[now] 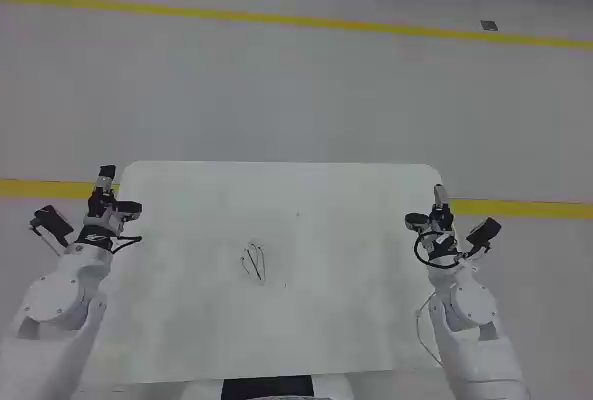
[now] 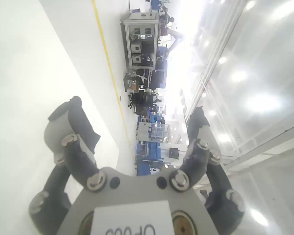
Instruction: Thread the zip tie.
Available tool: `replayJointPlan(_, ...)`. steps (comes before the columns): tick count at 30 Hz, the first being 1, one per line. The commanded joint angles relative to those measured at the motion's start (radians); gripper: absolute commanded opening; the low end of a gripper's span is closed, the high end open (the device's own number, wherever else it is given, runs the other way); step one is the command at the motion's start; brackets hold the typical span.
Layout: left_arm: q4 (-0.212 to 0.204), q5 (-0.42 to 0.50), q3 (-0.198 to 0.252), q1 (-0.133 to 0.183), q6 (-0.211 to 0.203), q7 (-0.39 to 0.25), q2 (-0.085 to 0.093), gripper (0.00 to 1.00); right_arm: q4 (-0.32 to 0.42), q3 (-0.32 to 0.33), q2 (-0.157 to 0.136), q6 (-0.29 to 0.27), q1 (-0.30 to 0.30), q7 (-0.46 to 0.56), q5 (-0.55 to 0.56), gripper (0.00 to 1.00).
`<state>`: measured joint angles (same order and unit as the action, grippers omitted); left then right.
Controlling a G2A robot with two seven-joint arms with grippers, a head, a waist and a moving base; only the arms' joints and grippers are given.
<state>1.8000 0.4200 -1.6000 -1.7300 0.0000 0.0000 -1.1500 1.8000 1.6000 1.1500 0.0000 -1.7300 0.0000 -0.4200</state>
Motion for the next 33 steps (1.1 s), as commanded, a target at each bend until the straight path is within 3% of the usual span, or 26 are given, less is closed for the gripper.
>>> replayJointPlan(1, 0.028, -0.017, 0.009, 0.008, 0.002, -0.034, 0.001, 1.00, 0.000, 0.000, 0.000, 0.000, 0.000, 0.000, 0.000, 1.00)
replayJointPlan(5, 0.082, -0.084, 0.012, 0.008, 0.068, -0.160, 0.011, 1.00, 0.000, 0.000, 0.000, 0.000, 0.000, 0.000, 0.000, 1.00)
replayJointPlan(7, 0.116, -0.132, 0.012, -0.001, 0.106, -0.260, 0.019, 1.00, 0.000, 0.000, 0.000, 0.000, 0.000, 0.000, 0.000, 1.00)
replayJointPlan(18, 0.122, -0.136, 0.017, 0.001, 0.108, -0.271, 0.019, 1.00, 0.000, 0.000, 0.000, 0.000, 0.000, 0.000, 0.000, 1.00)
replayJointPlan(25, 0.201, -0.286, 0.101, 0.082, 0.230, -0.480, 0.034, 1.00, 0.000, 0.000, 0.000, 0.000, 0.000, 0.000, 0.000, 1.00)
replayJointPlan(28, 0.226, -0.409, 0.156, 0.108, 0.337, -0.595, 0.045, 1.00, 0.000, 0.000, 0.000, 0.000, 0.000, 0.000, 0.000, 1.00)
replayJointPlan(30, 0.221, -0.493, 0.172, 0.113, 0.340, -0.644, 0.052, 1.00, 0.000, 0.000, 0.000, 0.000, 0.000, 0.000, 0.000, 1.00)
replayJointPlan(33, 0.221, -0.493, 0.172, 0.113, 0.340, -0.644, 0.052, 1.00, 0.000, 0.000, 0.000, 0.000, 0.000, 0.000, 0.000, 1.00)
